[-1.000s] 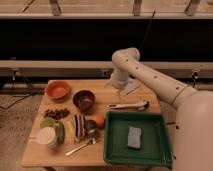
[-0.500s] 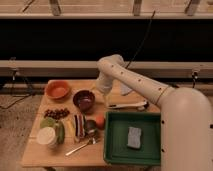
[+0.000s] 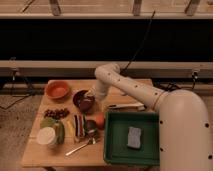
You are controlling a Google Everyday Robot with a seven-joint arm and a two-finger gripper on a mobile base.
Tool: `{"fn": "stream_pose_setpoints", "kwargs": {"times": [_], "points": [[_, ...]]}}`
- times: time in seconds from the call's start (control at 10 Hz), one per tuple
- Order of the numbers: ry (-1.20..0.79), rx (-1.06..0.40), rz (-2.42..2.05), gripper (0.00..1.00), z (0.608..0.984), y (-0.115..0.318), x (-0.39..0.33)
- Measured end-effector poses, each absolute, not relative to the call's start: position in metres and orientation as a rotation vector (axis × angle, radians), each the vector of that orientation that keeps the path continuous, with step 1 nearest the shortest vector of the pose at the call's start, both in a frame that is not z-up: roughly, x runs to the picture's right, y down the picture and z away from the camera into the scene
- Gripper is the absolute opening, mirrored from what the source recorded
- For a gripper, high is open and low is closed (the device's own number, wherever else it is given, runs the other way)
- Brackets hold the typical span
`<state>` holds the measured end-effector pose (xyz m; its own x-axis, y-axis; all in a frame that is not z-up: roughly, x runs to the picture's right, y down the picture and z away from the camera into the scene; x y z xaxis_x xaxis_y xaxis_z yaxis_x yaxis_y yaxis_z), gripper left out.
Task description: Stack bowls into tray
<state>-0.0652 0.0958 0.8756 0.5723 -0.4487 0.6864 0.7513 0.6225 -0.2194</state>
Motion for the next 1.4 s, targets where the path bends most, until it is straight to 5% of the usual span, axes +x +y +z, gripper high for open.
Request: {"fn": "stream_pose_setpoints", "kwargs": {"times": [1.2, 1.4], "points": [[-0.654, -0.546, -0.796, 0.8, 0.882, 0.109, -0.079], [-0.666, -0.562, -0.795, 0.7, 0.883, 0.115, -0.079]]}}
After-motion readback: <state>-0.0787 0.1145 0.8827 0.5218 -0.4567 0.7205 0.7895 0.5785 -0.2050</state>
